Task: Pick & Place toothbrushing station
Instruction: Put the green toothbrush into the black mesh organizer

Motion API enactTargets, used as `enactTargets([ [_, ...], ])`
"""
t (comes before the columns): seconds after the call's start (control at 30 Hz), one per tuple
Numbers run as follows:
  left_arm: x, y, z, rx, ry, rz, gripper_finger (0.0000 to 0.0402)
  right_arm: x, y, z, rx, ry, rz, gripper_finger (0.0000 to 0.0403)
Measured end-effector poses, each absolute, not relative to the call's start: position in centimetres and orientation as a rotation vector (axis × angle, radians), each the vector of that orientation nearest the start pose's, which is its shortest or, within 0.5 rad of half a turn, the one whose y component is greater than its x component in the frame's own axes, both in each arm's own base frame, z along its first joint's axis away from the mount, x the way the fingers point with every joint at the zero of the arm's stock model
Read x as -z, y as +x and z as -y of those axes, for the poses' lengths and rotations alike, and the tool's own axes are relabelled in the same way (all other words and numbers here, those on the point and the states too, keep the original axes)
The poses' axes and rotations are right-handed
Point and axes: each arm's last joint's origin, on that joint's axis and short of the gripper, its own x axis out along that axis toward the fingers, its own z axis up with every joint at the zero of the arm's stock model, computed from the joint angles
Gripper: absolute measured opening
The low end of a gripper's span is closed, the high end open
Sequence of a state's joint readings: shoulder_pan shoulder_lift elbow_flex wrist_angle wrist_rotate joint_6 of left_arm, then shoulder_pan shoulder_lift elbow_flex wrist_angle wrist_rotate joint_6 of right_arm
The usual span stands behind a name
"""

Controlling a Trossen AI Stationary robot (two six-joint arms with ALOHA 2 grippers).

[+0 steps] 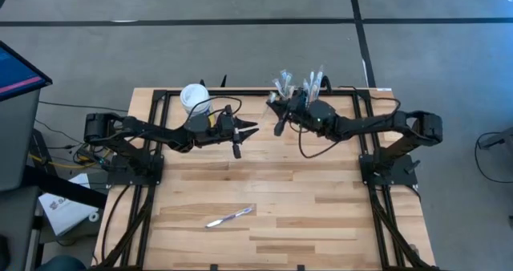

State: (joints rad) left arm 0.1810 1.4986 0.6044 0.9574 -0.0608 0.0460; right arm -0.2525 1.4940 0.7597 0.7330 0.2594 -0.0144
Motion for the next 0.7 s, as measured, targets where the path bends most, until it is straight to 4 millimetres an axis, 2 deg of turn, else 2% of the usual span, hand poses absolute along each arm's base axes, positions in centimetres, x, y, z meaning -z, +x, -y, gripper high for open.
enactTargets([
  [0.3, -21.9, 29.2, -5.5, -0.243, 0.049, 0.053, 0.0079, -24.4, 29.5, 11.5, 0.661, -0.004, -0.031, 0.0005],
  [0.7, -21.8, 29.2, -5.5, -0.241, 0.048, 0.041, 0.0077, -24.0, 28.6, 13.5, 0.777, 0.002, -0.076, 0.0005],
])
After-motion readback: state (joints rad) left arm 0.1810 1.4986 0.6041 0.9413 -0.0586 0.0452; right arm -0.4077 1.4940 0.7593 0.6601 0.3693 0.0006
